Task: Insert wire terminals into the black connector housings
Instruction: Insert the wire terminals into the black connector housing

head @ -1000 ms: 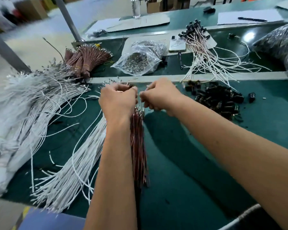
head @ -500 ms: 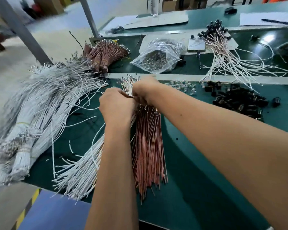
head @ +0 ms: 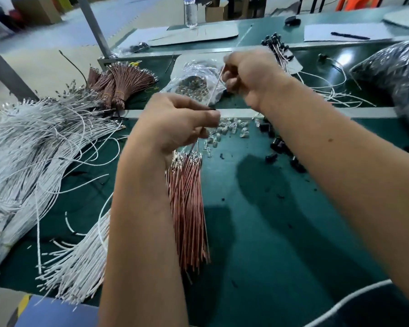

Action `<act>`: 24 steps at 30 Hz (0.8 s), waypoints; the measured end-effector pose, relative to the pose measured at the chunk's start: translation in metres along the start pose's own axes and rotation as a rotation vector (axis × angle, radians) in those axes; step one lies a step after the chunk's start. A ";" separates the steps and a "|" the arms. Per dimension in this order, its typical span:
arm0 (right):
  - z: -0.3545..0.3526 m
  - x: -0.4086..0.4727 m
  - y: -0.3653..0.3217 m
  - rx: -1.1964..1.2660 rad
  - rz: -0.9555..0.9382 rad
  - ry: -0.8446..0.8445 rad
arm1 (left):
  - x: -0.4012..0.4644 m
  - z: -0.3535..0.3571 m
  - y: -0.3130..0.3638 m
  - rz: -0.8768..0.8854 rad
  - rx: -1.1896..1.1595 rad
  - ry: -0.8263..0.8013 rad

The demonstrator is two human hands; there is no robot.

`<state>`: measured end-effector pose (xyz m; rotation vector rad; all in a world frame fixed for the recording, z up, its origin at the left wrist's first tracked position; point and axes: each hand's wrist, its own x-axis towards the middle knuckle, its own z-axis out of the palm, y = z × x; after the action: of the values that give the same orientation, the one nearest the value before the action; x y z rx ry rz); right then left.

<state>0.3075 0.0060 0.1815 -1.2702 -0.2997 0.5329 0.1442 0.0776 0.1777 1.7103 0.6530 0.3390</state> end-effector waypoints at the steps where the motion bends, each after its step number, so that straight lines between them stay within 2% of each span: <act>1: -0.016 -0.001 -0.005 0.080 -0.020 -0.004 | 0.001 0.010 0.008 0.016 -0.059 -0.053; 3: -0.045 -0.005 -0.008 0.161 -0.035 -0.031 | 0.005 0.031 0.022 0.046 -0.186 -0.121; 7: -0.111 -0.029 0.007 -0.117 0.038 -0.038 | 0.024 0.089 0.033 0.037 -0.462 -0.200; 11: -0.162 -0.062 0.031 -0.244 0.126 -0.167 | 0.042 0.141 0.016 -0.050 -0.645 -0.236; 14: -0.186 -0.081 0.040 -0.353 0.095 -0.254 | 0.048 0.161 0.000 -0.093 -0.795 -0.243; 17: -0.194 -0.089 0.043 -0.442 0.031 -0.287 | 0.050 0.169 -0.011 -0.109 -0.841 -0.226; 22: -0.195 -0.086 0.050 -0.173 -0.008 -0.130 | 0.044 0.158 -0.033 -0.118 -0.717 -0.149; 24: -0.197 -0.084 0.053 -0.043 -0.045 -0.081 | 0.038 0.153 -0.047 -0.078 -0.651 -0.180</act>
<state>0.3228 -0.1903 0.0825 -1.2821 -0.4084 0.5425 0.2474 -0.0158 0.0907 1.0744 0.4125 0.2966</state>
